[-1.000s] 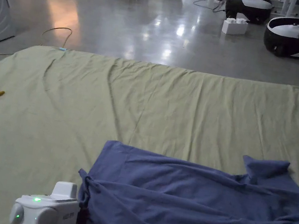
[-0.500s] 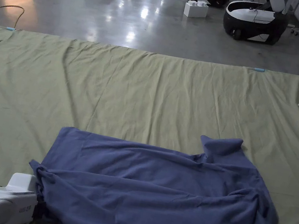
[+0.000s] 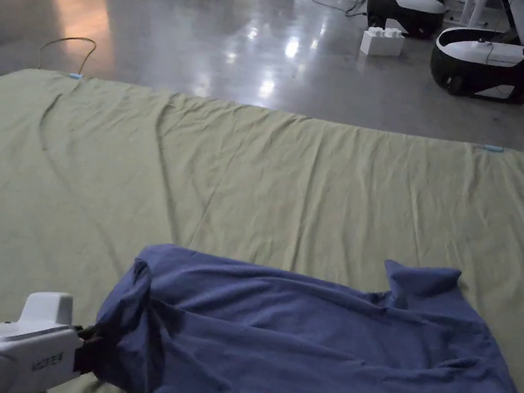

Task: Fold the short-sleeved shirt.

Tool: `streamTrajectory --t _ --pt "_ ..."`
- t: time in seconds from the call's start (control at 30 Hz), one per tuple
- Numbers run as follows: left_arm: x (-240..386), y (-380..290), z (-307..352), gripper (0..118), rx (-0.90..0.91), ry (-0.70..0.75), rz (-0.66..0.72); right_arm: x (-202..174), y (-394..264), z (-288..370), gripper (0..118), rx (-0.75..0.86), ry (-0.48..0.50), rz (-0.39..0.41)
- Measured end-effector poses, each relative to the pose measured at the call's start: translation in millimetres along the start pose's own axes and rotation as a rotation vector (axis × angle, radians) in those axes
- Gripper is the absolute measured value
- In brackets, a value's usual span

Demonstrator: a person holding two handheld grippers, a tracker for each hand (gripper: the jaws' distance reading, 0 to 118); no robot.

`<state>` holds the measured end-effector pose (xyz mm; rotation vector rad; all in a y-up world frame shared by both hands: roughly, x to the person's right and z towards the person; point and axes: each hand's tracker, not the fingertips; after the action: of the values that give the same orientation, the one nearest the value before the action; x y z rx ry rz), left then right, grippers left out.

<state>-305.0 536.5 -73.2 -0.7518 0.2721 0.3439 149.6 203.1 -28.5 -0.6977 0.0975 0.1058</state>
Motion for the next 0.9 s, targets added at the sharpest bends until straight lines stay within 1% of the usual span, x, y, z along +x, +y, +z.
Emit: streamTrajectory --t 0.07,0.1,0.2,0.3,0.33,0.37,0.4,0.47,0.5,0.53,0.57,0.6,0.63,0.67,0.7,0.73,0.8,0.9 --pt "-26.6 2.5 26.6 7 0.006 -0.025 0.051 1.2 -3.5 15.6 7 0.022 -0.005 -0.002" --pt "-20.8 -6.9 34.6 7 0.013 -0.014 0.022 2.3 -5.3 21.7 7 0.023 -0.006 -0.005" --pt "-33.4 -25.6 58.6 7 0.005 -0.007 0.020 7.6 -14.7 51.5 6 0.033 -0.020 -0.043" --pt "-60.9 -40.3 67.1 7 -0.029 -0.005 0.051 21.5 -34.0 77.9 6 0.006 0.007 -0.125" --pt "-73.8 -43.5 71.2 7 -0.035 -0.017 0.073 26.4 -40.7 82.9 6 -0.009 0.011 -0.134" --pt "-81.6 -46.1 70.8 7 -0.049 -0.020 0.096 28.0 -48.4 90.5 6 -0.026 0.017 -0.136" --pt "-82.2 -53.8 64.8 7 -0.063 -0.017 0.091 26.8 -56.0 96.2 6 -0.033 0.014 -0.126" --pt "-84.6 -67.9 50.1 7 -0.081 -0.007 0.090 25.2 -70.0 96.9 6 -0.076 0.019 -0.089" --pt "-79.2 -71.7 49.1 10 -0.086 -0.014 0.097 23.2 -76.0 94.3 6 -0.082 0.013 -0.081" --pt "-89.1 -70.9 37.5 21 -0.105 -0.017 0.130 22.1 -79.5 91.2 7 -0.108 0.022 -0.066" --pt "-95.1 -70.6 23.6 49 -0.126 -0.004 0.155 20.7 -81.8 86.3 13 -0.155 0.035 -0.052" --pt "-87.8 -74.7 10.4 70 -0.134 0.046 0.150 23.3 -85.9 76.2 37 -0.179 0.030 -0.043" --pt "-95.9 -75.2 9.9 78 -0.126 0.051 0.150 25.4 -85.7 74.5 68 -0.186 0.044 -0.049" --pt "-98.3 -75.7 26.0 78 -0.098 0.049 0.157 28.8 -85.2 75.6 87 -0.174 0.045 -0.065" --pt "-89.1 -85.3 81.1 78 0.025 0.043 0.142 31.5 -82.9 81.3 82 -0.153 0.045 -0.082" --pt "-73.5 -97.1 116.2 78 0.106 0.052 0.113 33.7 -79.4 89.4 76 -0.090 0.047 -0.089" --pt "-17.1 -145.0 201.2 78 0.311 0.069 -0.031 37.6 -65.8 107.6 76 0.007 0.095 -0.094" --pt "33.7 -186.0 291.7 79 0.493 0.050 -0.144 27.4 -36.8 155.0 76 0.212 0.151 -0.064"
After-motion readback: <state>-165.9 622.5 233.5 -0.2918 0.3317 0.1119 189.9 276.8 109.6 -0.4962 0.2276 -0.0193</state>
